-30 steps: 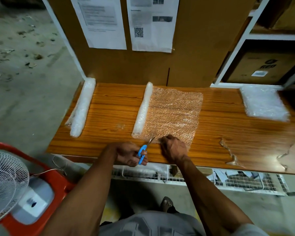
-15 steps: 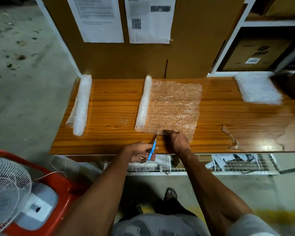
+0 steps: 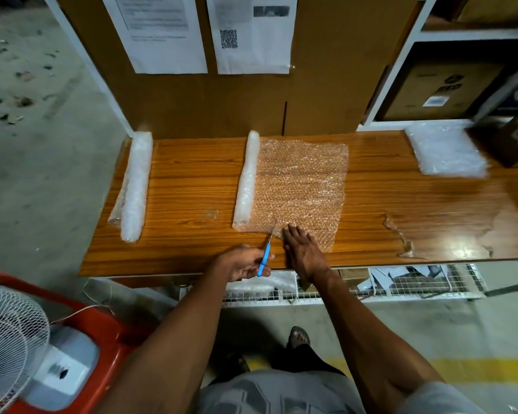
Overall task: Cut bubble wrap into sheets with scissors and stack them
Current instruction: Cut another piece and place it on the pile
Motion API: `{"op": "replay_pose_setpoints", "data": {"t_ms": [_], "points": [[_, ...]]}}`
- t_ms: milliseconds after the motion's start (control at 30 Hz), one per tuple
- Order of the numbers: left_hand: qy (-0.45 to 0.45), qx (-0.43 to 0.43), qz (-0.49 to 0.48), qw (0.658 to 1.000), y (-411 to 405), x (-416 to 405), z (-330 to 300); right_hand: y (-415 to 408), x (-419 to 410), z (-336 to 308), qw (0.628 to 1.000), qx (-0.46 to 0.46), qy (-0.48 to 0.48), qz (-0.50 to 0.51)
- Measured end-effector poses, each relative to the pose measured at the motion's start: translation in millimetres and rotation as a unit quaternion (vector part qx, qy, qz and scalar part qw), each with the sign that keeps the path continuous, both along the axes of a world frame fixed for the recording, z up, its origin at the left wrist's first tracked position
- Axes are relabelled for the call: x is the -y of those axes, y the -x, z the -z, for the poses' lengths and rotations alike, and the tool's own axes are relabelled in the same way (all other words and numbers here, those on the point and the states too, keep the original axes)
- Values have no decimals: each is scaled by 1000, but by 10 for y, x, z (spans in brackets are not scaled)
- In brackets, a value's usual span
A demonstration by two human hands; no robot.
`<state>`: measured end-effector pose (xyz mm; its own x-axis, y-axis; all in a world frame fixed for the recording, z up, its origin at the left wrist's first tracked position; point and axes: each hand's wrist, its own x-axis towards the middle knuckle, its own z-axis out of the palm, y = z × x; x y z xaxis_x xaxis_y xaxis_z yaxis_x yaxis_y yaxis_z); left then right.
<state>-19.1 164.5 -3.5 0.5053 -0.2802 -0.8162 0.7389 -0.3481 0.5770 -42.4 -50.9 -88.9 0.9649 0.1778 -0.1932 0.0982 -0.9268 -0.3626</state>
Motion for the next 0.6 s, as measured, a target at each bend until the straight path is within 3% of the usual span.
{"op": "replay_pose_setpoints", "data": {"t_ms": [200,433,600], "points": [[-23,18,1,1000,31,-5,61,24,-41,-54,1000,12,-9,6],[-2,-14,-14,1000,5,-49,36,-159,-89,-185,990,80,-71,96],[20,-51,-6,999,-53,-50,16,-329,-48,-130,996,-23,13,91]]}}
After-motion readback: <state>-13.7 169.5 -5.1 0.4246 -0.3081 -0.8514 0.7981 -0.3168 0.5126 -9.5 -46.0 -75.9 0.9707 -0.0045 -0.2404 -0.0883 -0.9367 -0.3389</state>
